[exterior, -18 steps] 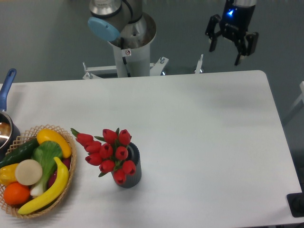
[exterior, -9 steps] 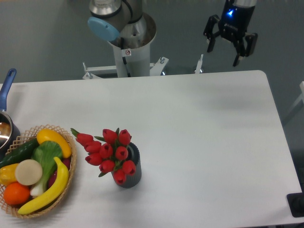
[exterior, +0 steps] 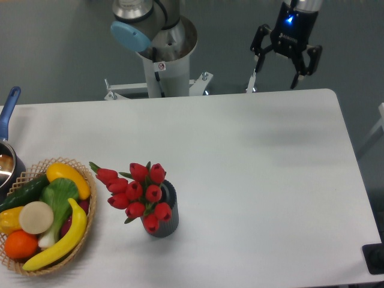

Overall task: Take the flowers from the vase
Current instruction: 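Move the open gripper down toward the red tulips in the vase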

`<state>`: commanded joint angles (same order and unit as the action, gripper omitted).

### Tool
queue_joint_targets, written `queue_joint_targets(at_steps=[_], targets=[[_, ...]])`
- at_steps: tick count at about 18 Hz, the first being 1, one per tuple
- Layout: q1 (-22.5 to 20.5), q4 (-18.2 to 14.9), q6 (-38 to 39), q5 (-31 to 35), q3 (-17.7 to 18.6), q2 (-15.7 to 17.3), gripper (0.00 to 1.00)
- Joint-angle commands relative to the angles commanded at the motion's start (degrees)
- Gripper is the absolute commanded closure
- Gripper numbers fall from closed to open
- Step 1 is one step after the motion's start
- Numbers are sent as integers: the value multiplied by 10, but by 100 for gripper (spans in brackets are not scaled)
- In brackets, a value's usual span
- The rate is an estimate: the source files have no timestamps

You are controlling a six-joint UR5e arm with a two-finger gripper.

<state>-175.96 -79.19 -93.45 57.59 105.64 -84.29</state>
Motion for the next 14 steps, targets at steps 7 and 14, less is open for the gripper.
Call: queue_joint_targets(at_steps=[7, 14], targets=[[24, 33, 38, -43, 46, 8, 0], [83, 124, 42, -121, 94, 12, 0]])
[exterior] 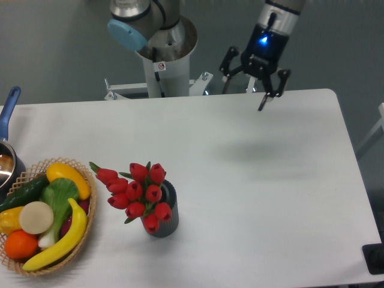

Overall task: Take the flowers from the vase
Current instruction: 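Move the open gripper down toward the red tulips in the vase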

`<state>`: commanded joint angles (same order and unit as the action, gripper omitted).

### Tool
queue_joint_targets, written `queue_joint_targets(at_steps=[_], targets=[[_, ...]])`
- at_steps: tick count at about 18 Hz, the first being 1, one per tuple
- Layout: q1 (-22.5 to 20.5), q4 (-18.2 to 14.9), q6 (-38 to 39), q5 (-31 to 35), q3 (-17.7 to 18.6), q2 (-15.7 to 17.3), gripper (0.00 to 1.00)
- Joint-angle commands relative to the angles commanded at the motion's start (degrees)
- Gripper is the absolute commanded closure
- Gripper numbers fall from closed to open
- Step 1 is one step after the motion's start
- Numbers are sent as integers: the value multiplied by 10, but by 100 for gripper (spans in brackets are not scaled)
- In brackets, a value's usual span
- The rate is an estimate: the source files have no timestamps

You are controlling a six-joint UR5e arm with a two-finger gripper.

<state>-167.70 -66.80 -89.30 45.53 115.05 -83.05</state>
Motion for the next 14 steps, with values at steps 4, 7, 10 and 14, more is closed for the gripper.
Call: queue_joint_targets(at_steps=[4, 7, 10, 14], targets=[[17, 18, 0, -80, 0, -22, 0], [42, 38, 0, -98, -5, -45, 0], [76, 89, 0, -98, -8, -76, 0], [120, 121, 1, -101, -12, -115, 0]])
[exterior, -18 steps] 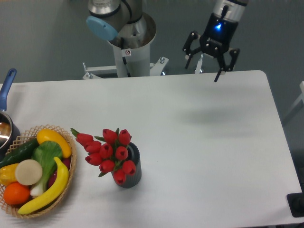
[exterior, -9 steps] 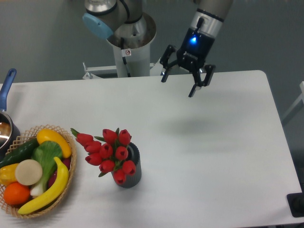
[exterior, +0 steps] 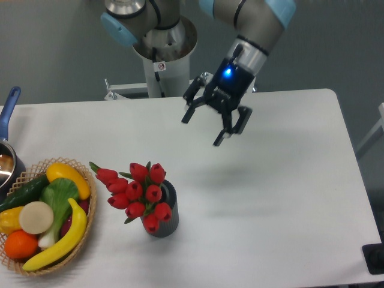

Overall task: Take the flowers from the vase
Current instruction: 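Move the open gripper down toward the red tulips in the vase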

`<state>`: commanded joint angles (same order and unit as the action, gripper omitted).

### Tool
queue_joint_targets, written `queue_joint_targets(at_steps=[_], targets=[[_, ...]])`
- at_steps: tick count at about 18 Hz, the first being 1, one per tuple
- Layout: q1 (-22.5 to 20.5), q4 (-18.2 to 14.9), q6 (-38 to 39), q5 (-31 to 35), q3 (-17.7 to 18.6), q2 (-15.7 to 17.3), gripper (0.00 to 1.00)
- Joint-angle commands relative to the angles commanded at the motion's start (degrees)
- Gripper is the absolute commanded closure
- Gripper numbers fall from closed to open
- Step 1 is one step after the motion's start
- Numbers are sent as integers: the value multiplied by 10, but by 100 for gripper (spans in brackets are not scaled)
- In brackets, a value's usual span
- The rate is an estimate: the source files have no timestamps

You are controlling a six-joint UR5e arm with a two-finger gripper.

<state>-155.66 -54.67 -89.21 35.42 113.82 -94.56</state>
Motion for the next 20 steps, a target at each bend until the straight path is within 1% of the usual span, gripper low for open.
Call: queue_joint_targets(at_steps=[2, 3, 5, 7, 9, 11, 15, 16, 20], targets=[[12, 1, 8, -4, -11, -12, 0], [18, 4, 24, -5, -18, -20, 0], [26, 4, 42, -24, -28, -33, 0], [28, 4, 42, -40, -34, -45, 0], [35, 5, 42, -40, -44, -63, 0], [37, 12, 43, -40, -46, -78, 0], [37, 14, 55, -43, -51, -82, 0], [38, 16, 62, -47, -54, -89, 0], [40, 16, 69, -67, -55, -92, 0]])
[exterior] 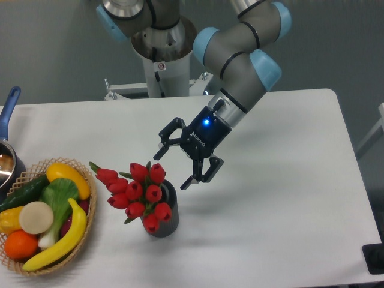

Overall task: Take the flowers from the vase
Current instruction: 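Move the open gripper down toward the red tulips in the vase, then lower the gripper around the tulip stems and close it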

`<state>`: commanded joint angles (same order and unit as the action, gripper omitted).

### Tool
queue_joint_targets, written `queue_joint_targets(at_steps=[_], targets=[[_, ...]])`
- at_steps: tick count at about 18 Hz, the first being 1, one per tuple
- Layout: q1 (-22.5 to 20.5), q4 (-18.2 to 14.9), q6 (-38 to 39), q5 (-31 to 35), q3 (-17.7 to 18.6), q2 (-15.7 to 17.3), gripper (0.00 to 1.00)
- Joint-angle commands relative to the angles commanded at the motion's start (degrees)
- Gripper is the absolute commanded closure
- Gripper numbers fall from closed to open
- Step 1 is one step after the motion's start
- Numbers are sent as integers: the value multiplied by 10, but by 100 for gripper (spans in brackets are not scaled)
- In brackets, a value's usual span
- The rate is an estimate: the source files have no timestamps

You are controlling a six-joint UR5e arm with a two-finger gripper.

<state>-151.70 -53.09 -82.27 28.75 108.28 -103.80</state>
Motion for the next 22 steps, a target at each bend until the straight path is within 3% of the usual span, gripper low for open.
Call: queue_joint_targets(at_steps=[8, 22], targets=[[23, 30, 0, -2, -11, -25, 0], [48, 33, 2, -2, -37, -54, 0]])
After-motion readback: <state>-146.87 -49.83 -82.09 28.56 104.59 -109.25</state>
